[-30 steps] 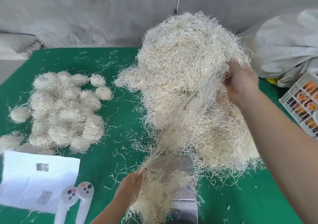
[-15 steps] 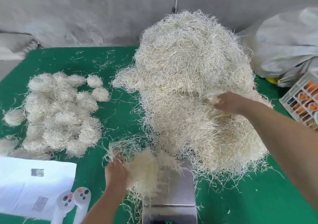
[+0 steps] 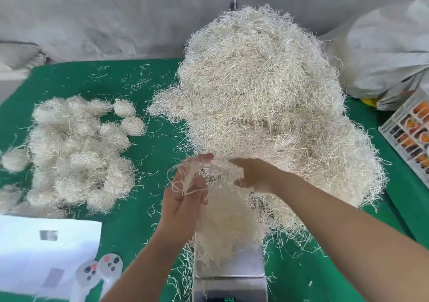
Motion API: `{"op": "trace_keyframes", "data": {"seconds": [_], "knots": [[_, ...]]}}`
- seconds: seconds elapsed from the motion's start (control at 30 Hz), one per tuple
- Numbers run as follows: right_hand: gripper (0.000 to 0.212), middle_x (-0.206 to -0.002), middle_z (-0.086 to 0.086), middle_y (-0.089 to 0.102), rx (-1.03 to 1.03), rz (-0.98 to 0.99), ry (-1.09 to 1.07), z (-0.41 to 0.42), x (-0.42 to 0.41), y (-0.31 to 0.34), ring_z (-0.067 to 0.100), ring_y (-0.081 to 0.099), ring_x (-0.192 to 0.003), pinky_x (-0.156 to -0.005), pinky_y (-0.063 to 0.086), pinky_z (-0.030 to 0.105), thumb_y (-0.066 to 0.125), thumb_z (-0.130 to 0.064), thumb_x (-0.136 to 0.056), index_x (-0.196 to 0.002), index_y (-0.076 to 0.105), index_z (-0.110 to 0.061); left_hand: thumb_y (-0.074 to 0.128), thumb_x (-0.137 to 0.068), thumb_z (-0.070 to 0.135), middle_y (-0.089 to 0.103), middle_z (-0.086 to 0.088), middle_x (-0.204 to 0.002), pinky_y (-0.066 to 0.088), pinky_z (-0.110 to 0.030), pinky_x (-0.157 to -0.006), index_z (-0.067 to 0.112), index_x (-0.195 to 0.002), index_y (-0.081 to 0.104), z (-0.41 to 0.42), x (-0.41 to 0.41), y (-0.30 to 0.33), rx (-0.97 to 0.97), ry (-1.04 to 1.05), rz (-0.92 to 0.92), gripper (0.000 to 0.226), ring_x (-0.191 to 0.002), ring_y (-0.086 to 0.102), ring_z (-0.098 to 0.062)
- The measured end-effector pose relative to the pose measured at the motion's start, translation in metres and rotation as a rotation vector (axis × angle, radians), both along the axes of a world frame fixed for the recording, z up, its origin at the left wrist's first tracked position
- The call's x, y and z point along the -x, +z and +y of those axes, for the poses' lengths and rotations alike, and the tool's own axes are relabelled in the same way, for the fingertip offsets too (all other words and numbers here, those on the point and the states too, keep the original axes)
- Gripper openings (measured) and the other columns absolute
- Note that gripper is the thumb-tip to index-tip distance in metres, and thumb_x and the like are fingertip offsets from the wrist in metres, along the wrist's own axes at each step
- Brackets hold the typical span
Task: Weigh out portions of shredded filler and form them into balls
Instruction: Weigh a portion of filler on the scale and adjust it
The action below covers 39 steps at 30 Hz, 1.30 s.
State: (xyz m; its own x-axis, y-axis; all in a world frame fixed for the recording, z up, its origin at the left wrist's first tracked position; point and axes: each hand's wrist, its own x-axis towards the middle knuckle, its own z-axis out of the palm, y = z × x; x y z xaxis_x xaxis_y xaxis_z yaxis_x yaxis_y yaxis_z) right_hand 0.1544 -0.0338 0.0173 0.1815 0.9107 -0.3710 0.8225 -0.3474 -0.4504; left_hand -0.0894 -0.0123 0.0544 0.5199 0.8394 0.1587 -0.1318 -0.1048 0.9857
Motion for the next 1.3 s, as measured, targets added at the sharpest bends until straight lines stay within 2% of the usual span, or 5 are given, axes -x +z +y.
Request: {"op": "trace_keyframes", "data": {"seconds": [0.13, 0.37, 0.73, 1.07, 1.3], "knots": [[0.040, -0.073, -0.014, 0.069, -0.066, 0.070, -0.011, -0.002, 0.006, 0.004, -0.001, 0.059, -0.050, -0.045, 0.042, 0.011, 0.057, -0.011, -0.103, -0.074, 0.065, -0.037, 0.061, -0.086, 0.039, 0.050, -0.017, -0.062, 0.045, -0.029, -0.062, 0.005, -0.065, 0.064, 0.000, -0.005, 0.011, 0.293, 0.174, -0.032, 0.040, -0.057, 0.046, -0.019], [0.012, -0.082, -0.009, 0.070, -0.218, 0.021, -0.197, -0.014, -0.038, 0.034, 0.003, 0.060, -0.055, -0.051, 0.043, 0.016, 0.063, -0.017, -0.102, -0.099, 0.074, -0.022, 0.038, -0.102, -0.016, 0.039, 0.003, -0.085, 0.042, -0.008, -0.081, 0.025, -0.080, 0.038, 0.044, 0.012, -0.011, 0.602, 0.388, 0.322, 0.047, -0.073, 0.047, 0.004], [0.035, -0.107, 0.022, 0.072, -0.417, 0.908, -1.117, -0.020, -0.113, 0.045, 0.021, 0.072, -0.085, -0.068, 0.063, 0.029, 0.065, -0.002, -0.097, -0.132, 0.061, 0.001, 0.047, -0.105, 0.042, 0.076, -0.006, -0.086, 0.061, -0.037, -0.077, 0.008, -0.106, 0.071, 0.010, 0.022, -0.029, 0.623, 0.315, 0.311, 0.042, -0.071, 0.073, -0.028], [0.058, -0.144, 0.012, 0.051, -0.357, -0.329, -0.442, -0.039, -0.078, 0.072, 0.030, 0.064, -0.114, -0.093, 0.054, 0.045, 0.062, -0.030, -0.100, -0.153, 0.041, -0.026, 0.051, -0.102, 0.046, 0.058, -0.009, -0.078, 0.056, -0.054, -0.091, 0.021, -0.074, 0.054, 0.004, -0.012, -0.019, 0.999, 0.277, -0.047, 0.038, -0.084, 0.068, -0.029], [0.097, -0.140, -0.030, 0.055, -0.143, 0.721, -0.283, -0.095, 0.078, 0.016, -0.006, 0.062, -0.112, -0.084, 0.055, 0.013, 0.081, -0.065, -0.076, -0.153, 0.024, -0.054, 0.044, -0.104, 0.049, 0.073, -0.023, -0.117, 0.063, -0.051, -0.077, 0.004, -0.109, 0.071, -0.016, -0.035, -0.018, 1.105, 0.202, -0.212, 0.052, -0.106, 0.073, -0.043]]}}
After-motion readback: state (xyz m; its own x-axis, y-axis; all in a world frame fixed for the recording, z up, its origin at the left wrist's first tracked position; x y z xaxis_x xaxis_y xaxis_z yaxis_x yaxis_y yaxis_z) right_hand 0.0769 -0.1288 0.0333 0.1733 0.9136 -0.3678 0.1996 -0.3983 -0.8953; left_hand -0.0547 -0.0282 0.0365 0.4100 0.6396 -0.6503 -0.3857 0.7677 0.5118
